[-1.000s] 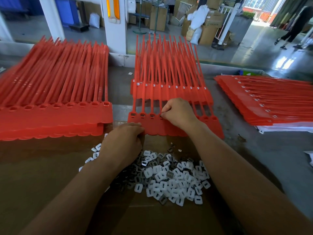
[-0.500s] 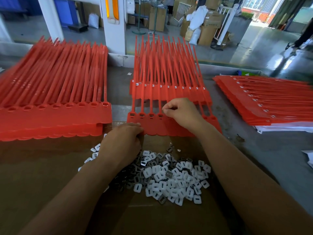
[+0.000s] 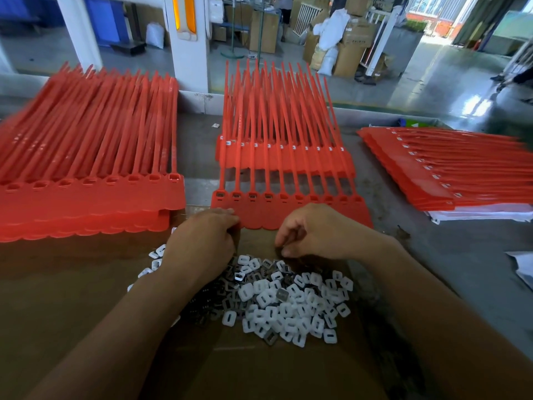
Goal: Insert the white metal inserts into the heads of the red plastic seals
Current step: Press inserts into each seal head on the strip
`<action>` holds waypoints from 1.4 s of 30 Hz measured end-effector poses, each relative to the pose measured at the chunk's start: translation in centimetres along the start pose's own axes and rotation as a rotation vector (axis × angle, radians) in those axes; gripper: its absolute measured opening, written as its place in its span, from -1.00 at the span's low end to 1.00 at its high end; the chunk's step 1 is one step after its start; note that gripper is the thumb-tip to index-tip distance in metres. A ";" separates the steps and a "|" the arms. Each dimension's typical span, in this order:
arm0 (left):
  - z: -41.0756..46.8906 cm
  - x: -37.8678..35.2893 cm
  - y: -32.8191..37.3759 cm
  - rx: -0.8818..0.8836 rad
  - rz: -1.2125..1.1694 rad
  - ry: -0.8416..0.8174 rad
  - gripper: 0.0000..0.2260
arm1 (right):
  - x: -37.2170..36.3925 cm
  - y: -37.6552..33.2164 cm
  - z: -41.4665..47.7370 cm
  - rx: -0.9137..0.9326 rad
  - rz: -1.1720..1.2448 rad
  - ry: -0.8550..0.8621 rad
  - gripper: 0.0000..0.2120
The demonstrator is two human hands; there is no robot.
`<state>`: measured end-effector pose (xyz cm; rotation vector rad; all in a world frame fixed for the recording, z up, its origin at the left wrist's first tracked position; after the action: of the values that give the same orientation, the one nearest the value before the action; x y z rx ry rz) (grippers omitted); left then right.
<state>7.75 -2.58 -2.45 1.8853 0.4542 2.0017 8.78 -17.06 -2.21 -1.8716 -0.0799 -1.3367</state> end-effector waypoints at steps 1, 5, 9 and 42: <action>0.0 0.0 0.0 -0.002 0.002 -0.001 -0.60 | -0.1 0.1 0.1 -0.005 -0.026 0.003 -0.81; 0.0 0.0 0.1 -0.004 0.001 0.001 -0.60 | -0.3 0.2 0.1 -0.015 -0.062 -0.007 -0.82; 0.1 -0.1 0.0 -0.008 -0.005 -0.005 -0.60 | 0.8 0.2 -0.2 -0.031 0.022 0.087 -0.82; 0.1 0.0 0.0 -0.015 -0.006 -0.010 -0.63 | 3.7 5.1 3.3 -0.259 0.113 0.573 -0.89</action>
<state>7.81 -2.59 -2.45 1.8822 0.4404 1.9856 15.33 -19.78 -2.42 -1.5927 0.5056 -1.8138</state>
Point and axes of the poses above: each hand's wrist, its own z-axis towards the middle knuckle, its own x-axis out of the back of the hand, y = z × x, the point moved 7 cm from there along z, towards the middle knuckle, and after that the axes turned 12 degrees about x, right-handed, at the moved point
